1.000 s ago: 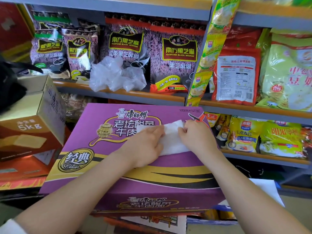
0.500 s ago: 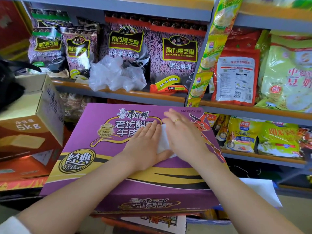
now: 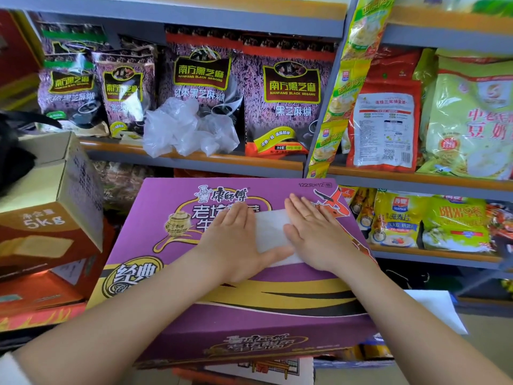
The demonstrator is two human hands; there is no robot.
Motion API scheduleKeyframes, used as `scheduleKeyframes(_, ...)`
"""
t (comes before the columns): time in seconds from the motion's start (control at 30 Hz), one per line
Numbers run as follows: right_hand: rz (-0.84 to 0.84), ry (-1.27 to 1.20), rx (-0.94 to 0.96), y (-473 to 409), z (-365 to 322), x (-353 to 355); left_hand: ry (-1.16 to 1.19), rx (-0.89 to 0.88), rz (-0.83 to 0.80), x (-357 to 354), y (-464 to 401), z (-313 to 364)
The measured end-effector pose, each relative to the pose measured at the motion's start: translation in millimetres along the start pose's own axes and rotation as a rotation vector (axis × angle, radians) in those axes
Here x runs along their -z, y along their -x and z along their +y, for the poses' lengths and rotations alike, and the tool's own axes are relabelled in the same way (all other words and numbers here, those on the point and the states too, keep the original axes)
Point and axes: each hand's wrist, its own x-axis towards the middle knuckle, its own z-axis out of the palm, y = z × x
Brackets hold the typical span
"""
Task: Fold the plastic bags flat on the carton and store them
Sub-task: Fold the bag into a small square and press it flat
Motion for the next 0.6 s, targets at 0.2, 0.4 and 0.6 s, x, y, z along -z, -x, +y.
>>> scheduleKeyframes(0.2, -0.034, 0.037, 0.106, -0.9, 10.5, 1.7, 0.043, -0.207, 0.159, -19.7, -23.6, 29.3)
scheduleKeyframes(0.4, -0.004, -0.011, 0.092, 1.0, 9.1, 2.5, -0.009, -0.144, 0.133, -24.7, -16.1, 15.7)
scheduleKeyframes(0.6, 0.017, -0.021, 0.023, 2.9, 15.3, -1.6, 0.009, -0.165, 0.07, -27.6, -2.4, -2.5)
